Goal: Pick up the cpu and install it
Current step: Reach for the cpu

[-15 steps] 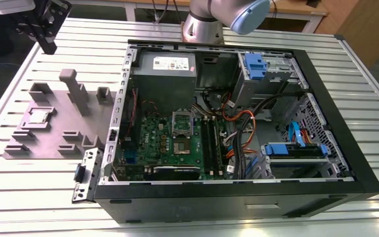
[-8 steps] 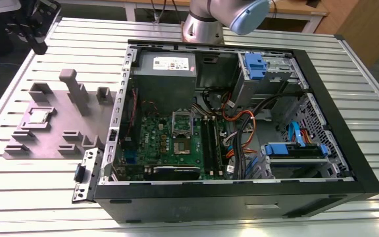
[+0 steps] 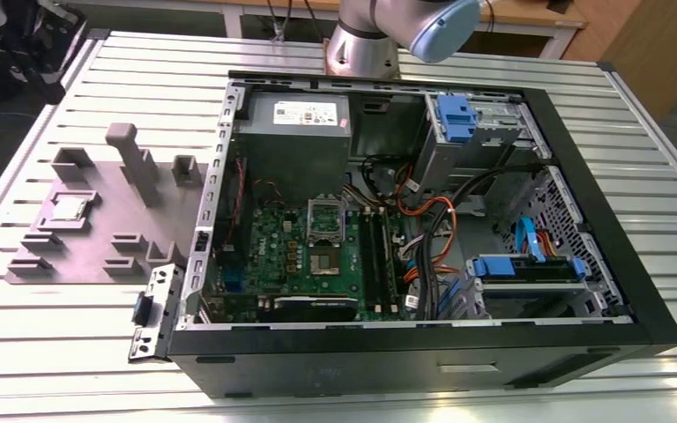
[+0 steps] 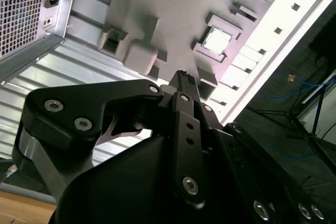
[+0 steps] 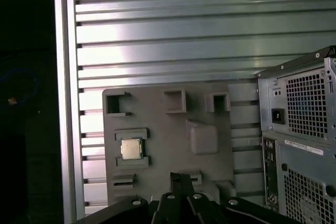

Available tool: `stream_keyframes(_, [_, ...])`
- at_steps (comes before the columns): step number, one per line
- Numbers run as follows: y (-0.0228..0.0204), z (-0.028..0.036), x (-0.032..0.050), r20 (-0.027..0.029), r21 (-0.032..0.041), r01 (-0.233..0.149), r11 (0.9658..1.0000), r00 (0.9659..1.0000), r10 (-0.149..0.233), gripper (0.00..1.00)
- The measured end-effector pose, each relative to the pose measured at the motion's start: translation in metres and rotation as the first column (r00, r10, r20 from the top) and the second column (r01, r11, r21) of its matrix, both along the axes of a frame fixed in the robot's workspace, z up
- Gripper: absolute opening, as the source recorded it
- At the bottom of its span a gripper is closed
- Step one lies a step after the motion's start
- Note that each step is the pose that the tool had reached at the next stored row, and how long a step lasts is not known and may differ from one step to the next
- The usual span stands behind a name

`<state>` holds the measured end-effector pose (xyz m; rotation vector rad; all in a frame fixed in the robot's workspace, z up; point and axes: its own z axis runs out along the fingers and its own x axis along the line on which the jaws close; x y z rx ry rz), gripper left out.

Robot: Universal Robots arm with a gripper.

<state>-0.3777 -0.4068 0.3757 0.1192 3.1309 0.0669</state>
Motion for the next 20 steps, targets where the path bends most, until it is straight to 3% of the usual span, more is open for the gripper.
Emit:
stream_keyframes(12, [0.0001,-0.0051,-0.0539,0.0,0.0001,0.0,1.0,1.0,0.0,0.11])
stream_keyframes(20, [0.0,-0.0054,-0.0573,-0.0001,0.0,0.0,1.0,1.0,0.0,0.11])
